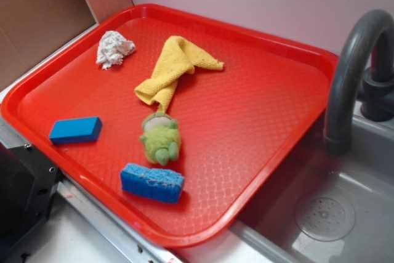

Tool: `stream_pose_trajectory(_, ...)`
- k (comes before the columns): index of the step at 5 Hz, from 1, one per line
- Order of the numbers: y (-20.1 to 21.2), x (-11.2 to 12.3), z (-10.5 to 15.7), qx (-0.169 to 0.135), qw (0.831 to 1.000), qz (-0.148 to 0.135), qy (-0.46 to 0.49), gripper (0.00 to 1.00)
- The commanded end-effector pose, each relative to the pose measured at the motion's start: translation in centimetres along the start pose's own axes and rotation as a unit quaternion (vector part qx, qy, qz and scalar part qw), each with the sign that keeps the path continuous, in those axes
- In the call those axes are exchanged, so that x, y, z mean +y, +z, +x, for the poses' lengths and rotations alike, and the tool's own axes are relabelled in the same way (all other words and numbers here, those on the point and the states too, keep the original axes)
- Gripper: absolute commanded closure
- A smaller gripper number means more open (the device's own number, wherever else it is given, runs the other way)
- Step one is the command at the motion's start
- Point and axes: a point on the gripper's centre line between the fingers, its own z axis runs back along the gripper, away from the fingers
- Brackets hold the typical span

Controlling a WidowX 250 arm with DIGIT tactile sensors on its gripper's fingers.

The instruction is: Grab the white paper.

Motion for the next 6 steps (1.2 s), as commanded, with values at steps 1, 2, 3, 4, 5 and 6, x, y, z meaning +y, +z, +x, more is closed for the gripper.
stream_pose_trajectory(1,0.0,0.0,0.0,0.0,1.0,0.0,0.0,0.0)
stream_pose_trajectory(2,-1.4,2.3,1.6,-0.035,0.992,0.009,0.123,0.0)
stream_pose_trajectory(3,-3.3,5.1,3.3,-0.063,0.974,0.037,0.215,0.0)
stream_pose_trajectory(4,-6.0,7.9,5.6,-0.095,0.956,0.067,0.268,0.0)
stream_pose_trajectory(5,-8.1,10.6,6.8,-0.096,0.946,0.097,0.294,0.0)
stream_pose_trajectory(6,-11.0,12.9,8.7,-0.117,0.935,0.082,0.326,0.0)
